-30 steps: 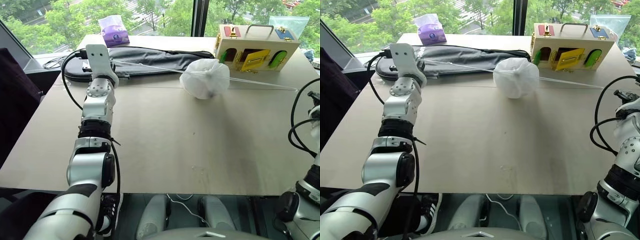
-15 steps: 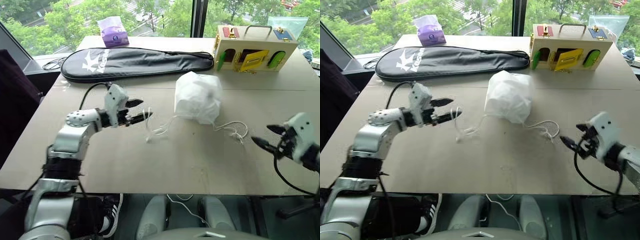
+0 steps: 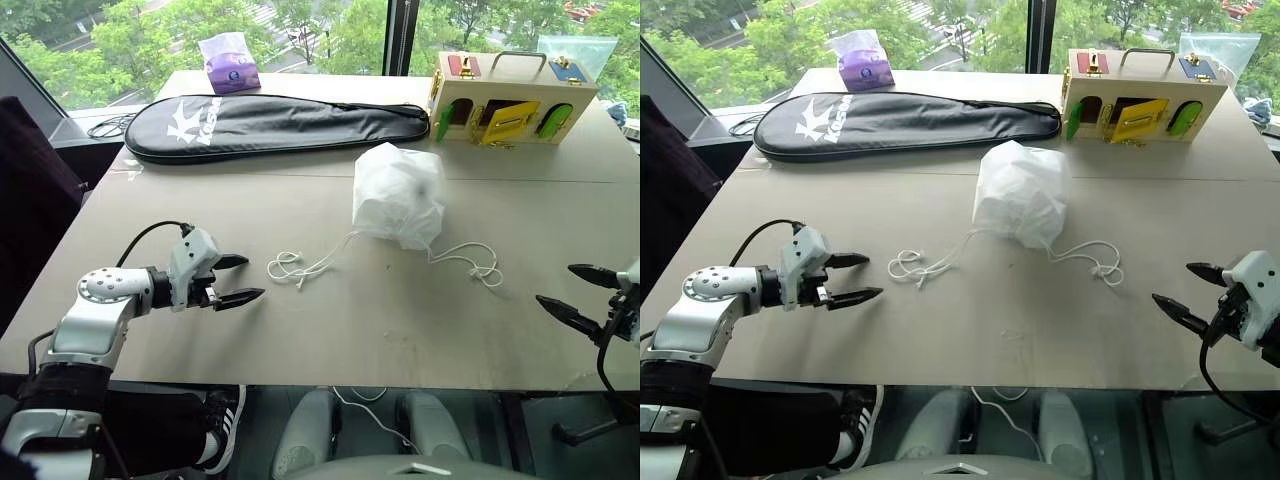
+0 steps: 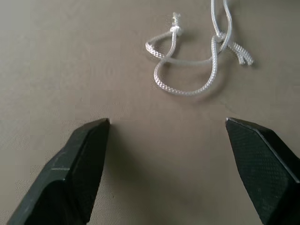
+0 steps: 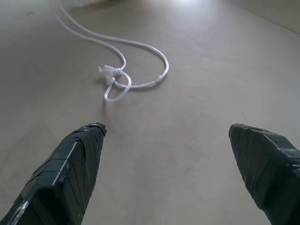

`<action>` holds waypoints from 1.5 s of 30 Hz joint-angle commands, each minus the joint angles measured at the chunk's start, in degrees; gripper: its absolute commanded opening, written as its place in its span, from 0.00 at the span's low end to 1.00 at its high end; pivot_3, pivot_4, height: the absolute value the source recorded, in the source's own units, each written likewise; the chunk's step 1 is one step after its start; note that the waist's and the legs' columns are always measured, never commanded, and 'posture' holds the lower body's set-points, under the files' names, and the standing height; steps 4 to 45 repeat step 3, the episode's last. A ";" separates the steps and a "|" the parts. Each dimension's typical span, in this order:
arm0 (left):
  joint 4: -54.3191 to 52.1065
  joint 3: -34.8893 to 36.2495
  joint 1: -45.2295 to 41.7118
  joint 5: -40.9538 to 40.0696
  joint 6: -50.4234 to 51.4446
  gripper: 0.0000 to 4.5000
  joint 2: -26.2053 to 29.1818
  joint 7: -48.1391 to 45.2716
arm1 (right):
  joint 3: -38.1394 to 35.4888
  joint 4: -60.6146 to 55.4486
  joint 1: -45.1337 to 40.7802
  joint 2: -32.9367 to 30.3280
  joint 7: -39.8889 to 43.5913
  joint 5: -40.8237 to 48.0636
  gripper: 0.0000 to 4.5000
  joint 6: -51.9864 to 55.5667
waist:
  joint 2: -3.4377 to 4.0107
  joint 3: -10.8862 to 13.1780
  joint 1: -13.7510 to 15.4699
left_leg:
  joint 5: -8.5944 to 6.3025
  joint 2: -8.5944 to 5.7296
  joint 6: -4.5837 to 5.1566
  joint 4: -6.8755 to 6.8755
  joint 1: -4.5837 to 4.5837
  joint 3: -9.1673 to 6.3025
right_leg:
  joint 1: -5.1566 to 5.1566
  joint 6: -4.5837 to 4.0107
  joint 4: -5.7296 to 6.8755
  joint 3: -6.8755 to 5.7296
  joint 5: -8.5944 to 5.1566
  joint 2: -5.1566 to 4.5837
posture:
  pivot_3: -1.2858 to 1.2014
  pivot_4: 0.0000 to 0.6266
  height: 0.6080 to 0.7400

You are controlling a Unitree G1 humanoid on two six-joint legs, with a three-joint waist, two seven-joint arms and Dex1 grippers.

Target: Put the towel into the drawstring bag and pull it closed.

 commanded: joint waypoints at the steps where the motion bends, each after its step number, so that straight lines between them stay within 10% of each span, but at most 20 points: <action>1: -4.20 2.74 2.08 -1.17 0.17 0.90 -0.69 1.39 | -2.87 0.68 0.63 0.43 2.12 2.04 1.00 -1.92 | 0.00 0.00 0.06 | 0.00 0.00 0.00 0.00 0.00 0.00 | 0.00 0.00 0.00 0.00 0.00 -0.01 | 0.52 0.24 1.00; 45: -6.17 2.86 3.30 -1.16 -0.57 0.90 -1.05 1.47 | -2.97 1.14 0.98 0.55 2.76 2.26 1.00 -2.19 | 0.00 0.00 0.08 | 0.00 0.00 0.00 0.00 0.01 0.01 | 0.02 -0.01 -0.02 0.00 0.00 -0.04 | 0.52 0.24 1.00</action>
